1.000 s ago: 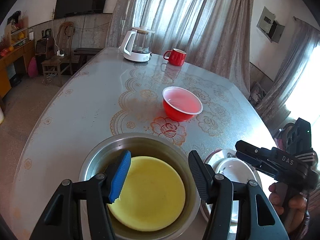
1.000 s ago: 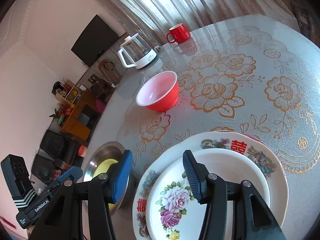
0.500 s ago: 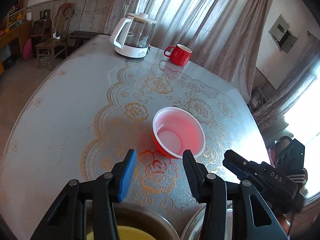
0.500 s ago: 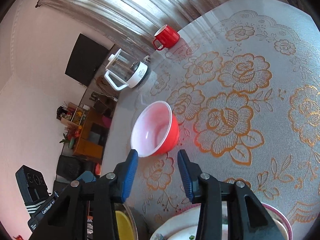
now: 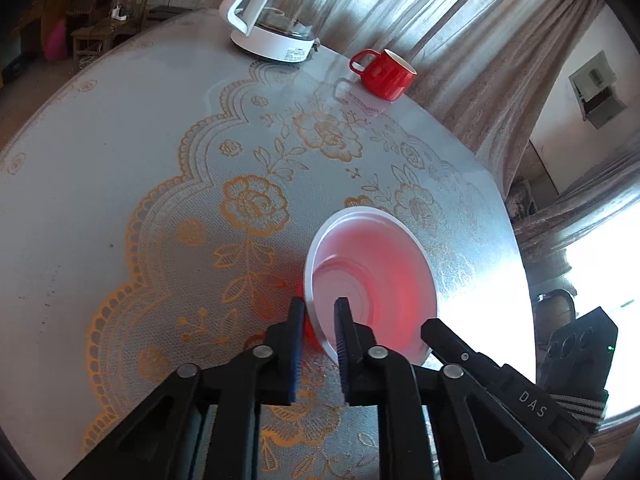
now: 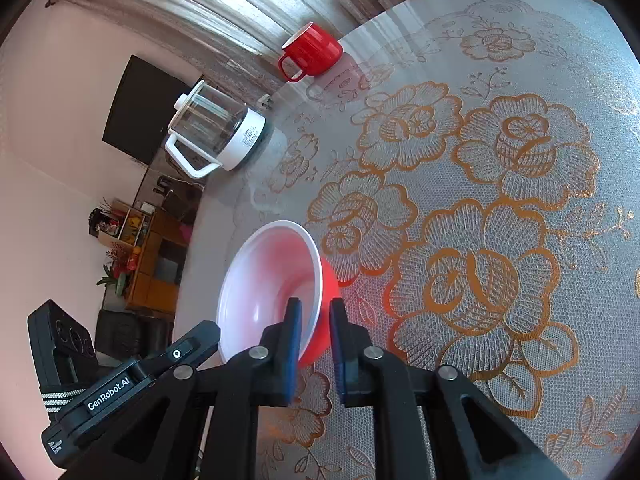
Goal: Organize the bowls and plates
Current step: 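Grip the pink-and-red bowl rim with both tools and lift it, then lower the pink-and-red bowl into the yellow bowl with both tools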
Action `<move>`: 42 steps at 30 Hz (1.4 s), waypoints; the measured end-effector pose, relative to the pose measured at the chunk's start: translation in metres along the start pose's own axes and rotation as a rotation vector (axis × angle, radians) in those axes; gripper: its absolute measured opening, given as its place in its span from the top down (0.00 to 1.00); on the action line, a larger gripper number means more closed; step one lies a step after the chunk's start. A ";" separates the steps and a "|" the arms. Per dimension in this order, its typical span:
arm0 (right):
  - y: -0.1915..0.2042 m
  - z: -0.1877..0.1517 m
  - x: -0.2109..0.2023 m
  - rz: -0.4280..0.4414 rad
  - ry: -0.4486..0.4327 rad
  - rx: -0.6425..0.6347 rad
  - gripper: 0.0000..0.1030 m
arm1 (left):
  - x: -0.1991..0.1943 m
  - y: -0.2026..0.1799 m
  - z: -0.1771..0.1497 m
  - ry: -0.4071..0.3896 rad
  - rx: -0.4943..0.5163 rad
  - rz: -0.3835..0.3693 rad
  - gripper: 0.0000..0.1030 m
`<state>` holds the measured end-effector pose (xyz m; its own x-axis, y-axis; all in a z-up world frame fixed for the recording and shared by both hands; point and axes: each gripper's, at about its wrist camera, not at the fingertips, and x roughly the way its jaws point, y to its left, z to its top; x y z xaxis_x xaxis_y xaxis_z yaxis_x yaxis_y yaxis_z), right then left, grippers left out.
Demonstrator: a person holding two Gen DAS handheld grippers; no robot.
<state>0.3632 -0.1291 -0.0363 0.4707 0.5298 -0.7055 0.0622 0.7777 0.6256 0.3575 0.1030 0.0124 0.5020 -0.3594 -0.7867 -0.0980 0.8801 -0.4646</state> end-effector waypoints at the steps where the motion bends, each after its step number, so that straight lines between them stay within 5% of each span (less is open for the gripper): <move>1: 0.001 -0.001 -0.001 0.002 0.002 -0.009 0.92 | -0.003 -0.003 -0.002 -0.010 0.019 0.003 0.88; 19: 0.028 -0.053 -0.068 0.078 -0.044 -0.094 0.92 | -0.093 -0.014 -0.070 -0.124 0.119 -0.011 0.88; 42: 0.077 -0.160 -0.097 0.149 0.014 -0.207 0.92 | -0.175 0.059 -0.170 -0.210 0.009 -0.070 0.88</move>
<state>0.1815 -0.0663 0.0268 0.4491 0.6472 -0.6160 -0.1889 0.7426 0.6425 0.1182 0.1655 0.0533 0.6751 -0.3486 -0.6502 -0.0491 0.8581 -0.5111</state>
